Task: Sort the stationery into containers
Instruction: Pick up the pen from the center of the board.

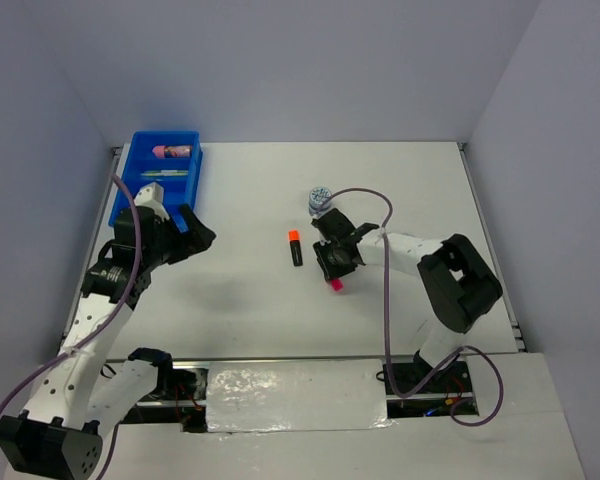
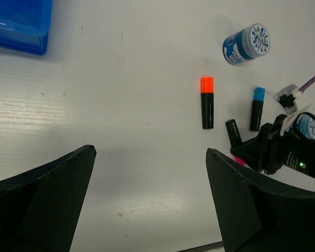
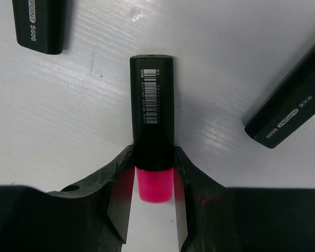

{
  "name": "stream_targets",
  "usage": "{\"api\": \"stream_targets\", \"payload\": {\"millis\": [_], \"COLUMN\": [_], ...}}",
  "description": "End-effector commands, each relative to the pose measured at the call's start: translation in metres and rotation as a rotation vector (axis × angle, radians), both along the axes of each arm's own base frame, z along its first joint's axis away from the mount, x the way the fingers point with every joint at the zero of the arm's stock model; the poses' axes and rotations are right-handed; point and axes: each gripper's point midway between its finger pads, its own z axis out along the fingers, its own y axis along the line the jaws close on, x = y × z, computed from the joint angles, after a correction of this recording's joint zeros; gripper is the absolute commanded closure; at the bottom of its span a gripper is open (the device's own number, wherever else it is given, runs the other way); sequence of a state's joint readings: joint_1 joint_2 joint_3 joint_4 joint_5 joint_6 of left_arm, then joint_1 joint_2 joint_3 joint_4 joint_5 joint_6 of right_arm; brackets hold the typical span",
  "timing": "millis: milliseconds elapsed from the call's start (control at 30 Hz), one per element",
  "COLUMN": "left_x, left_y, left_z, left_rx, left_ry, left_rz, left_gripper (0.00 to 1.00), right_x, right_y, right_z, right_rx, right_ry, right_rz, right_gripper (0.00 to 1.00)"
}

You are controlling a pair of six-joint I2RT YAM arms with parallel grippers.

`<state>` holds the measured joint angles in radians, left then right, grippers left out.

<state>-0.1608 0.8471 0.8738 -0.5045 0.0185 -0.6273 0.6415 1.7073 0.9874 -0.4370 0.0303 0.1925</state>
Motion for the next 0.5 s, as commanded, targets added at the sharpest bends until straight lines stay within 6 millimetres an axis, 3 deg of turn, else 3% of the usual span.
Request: {"api": "stream_targets", "payload": {"millis": [0,100,200,267,300,400,467], "left_x": [-0.007,-0.016,-0.023,-0.028,-0.028,-0.035,-0.042], "left_y": [-0.019,-0.053,-0.081,-0.1,-0.107,-0.134,-0.151], "left_z": [0.0,0.012,0.037,0.046,0.054,0.07,0.078], "left_rx": [-0.054,-0.196,-0.296,-0.353,-0.376,-0.451,-0.483], "left_ry": [-0.009,-0.06,-0.133,-0.139,-0.166,-0.203,-0.215], "left_rz": [-0.104,-0.227,-0.315,-0.355,-0.373,-0.431,-0.458], "left_gripper": [0.01,0.01,0.01,0.01,0.02,0.04,0.04], "right_x": [-0.008,-0.016,-0.033,-0.053,-0.061,-0.083,-0.089], "right_y": [0.006,0.022,0.053,0.075,0.081,0.092,0.096], "right_z": [0.003,0.048,0.128,0.158,0.183,0.211,0.217], "right_rx": [0.051,0.187,0.467,0.612,0.718,0.838,0.852], "right_ry": [-0.003,-0.086,-0.246,-0.29,-0.358,-0.392,-0.397], "right_rz": [-0.013,-0.017,0.033,0.08,0.108,0.13,0.134], "right_gripper": [0.84,0.85,0.85,0.86,0.88,0.88,0.88]}}
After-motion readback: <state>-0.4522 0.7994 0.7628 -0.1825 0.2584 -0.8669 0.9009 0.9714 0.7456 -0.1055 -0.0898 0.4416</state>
